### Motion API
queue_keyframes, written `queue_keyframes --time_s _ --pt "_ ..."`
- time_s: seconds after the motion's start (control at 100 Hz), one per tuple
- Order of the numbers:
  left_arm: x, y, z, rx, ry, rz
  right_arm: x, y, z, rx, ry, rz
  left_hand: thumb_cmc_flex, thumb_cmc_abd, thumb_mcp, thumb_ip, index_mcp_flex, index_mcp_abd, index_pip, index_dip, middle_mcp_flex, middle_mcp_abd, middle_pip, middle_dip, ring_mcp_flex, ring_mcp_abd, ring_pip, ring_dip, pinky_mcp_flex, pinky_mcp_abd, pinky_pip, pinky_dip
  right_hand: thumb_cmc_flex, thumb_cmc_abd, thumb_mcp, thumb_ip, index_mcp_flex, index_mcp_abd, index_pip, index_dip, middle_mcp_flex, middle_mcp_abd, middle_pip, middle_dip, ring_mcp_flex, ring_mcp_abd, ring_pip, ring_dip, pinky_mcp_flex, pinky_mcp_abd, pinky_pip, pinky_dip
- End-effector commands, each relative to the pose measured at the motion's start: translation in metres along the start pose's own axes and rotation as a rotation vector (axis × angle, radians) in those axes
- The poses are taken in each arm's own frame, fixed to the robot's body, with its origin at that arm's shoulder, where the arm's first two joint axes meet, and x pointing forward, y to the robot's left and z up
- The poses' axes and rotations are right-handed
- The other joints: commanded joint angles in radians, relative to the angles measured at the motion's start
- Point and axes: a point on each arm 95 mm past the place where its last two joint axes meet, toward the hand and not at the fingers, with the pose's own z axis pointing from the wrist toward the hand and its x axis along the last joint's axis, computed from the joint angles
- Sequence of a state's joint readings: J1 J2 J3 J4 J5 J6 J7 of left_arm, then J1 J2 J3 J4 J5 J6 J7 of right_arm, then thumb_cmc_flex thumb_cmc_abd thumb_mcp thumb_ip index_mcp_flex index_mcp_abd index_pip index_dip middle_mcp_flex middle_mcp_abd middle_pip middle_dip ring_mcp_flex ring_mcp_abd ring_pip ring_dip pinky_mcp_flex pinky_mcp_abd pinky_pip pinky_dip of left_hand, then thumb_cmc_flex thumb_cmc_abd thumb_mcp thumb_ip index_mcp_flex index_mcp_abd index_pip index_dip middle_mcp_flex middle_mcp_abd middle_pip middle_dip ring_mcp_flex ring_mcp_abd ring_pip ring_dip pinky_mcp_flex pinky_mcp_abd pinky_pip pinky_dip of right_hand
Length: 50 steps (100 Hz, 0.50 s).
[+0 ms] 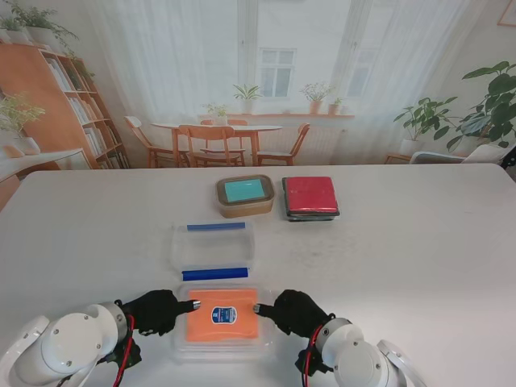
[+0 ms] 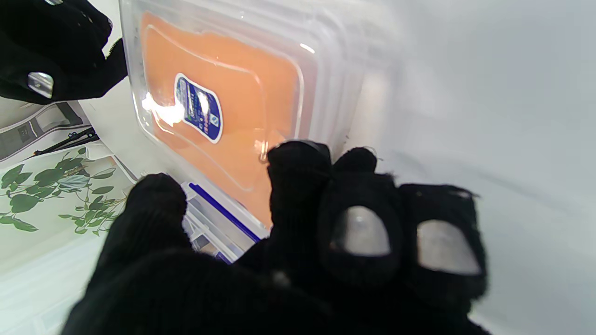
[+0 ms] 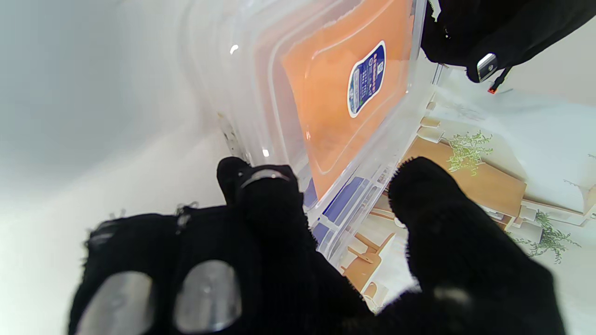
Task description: Pair container bodies with their lids
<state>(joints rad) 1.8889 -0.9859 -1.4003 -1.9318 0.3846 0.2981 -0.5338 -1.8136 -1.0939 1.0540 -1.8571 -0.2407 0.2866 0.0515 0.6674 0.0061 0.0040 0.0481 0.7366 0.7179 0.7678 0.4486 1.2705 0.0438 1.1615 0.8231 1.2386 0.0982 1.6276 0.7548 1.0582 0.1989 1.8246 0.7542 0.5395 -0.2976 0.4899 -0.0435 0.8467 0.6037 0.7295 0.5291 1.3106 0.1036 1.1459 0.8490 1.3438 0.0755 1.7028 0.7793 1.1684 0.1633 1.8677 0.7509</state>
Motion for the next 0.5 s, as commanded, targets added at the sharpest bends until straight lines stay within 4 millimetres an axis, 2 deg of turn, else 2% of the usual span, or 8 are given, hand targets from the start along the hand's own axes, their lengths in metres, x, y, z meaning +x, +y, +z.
queue_keyframes --time_s 0.0,0.49 --pt "0.022 0.013 -0.001 -0.031 0.080 -0.016 0.025 -0.012 -0.001 0.039 0.076 0.033 -0.037 0.008 -0.017 -0.008 0.040 -0.368 -0.032 -0.025 -0.039 -0.035 0.003 -0.005 0.025 0.052 0.003 0.004 0.038 -0.066 0.269 -0.017 -0.008 -0.002 -0.004 0.032 0.073 -0.173 0.029 -0.007 0.017 0.100 0.066 -0.001 -0.032 -0.091 0.060 -0.009 0.058 -0.231 0.226 -0.017" --pt "0.030 0.006 -0.006 0.019 0.126 -0.010 0.039 -0.006 -0.001 -0.003 0.130 0.031 -0.033 0.003 -0.016 -0.006 0.045 -0.371 -0.027 -0.022 -0.032 -0.038 0.002 -0.007 0.033 0.053 -0.001 0.001 0.042 -0.066 0.269 -0.019 -0.006 -0.012 0.003 0.034 0.076 -0.176 0.031 -0.003 0.017 0.100 0.066 -0.001 -0.032 -0.090 0.059 -0.011 0.058 -0.229 0.226 -0.018"
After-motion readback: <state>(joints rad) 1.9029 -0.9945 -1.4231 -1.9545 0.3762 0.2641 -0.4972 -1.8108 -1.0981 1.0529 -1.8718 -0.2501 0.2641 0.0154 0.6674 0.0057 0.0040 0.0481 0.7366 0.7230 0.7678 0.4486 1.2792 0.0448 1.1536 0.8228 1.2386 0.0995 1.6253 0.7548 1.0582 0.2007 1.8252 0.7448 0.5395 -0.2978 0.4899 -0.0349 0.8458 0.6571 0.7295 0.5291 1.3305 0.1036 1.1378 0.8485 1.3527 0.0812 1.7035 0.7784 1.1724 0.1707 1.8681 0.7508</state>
